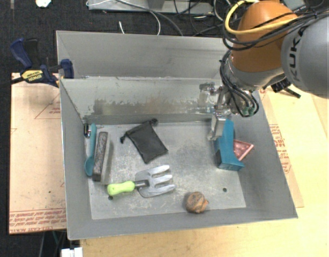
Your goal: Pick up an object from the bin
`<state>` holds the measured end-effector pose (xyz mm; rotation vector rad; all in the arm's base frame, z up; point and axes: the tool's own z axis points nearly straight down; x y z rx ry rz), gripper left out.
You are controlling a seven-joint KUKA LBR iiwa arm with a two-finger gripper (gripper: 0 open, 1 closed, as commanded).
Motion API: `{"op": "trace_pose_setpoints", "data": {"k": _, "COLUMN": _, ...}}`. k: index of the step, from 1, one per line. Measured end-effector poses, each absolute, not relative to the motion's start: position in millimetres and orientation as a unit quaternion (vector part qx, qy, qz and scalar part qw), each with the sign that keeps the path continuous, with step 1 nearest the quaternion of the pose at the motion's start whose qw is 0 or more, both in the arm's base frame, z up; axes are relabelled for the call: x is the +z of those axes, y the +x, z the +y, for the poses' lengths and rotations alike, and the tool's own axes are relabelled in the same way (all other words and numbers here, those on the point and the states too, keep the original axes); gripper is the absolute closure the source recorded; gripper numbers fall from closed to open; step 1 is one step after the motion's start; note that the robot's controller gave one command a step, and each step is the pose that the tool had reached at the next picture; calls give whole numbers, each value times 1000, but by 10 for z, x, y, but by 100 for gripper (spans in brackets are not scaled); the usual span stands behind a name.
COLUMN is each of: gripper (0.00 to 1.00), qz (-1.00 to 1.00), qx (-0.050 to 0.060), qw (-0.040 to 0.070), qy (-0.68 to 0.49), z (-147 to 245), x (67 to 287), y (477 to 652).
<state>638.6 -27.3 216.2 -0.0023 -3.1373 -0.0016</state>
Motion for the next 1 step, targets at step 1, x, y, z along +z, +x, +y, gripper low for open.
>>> {"op": "trace_pose_setpoints", "data": {"k": 1, "gripper": 0, "qz": -1000, "qx": 0, "qw": -1, "qy": -1, "z": -272, "x": 2214, "y": 6395}}
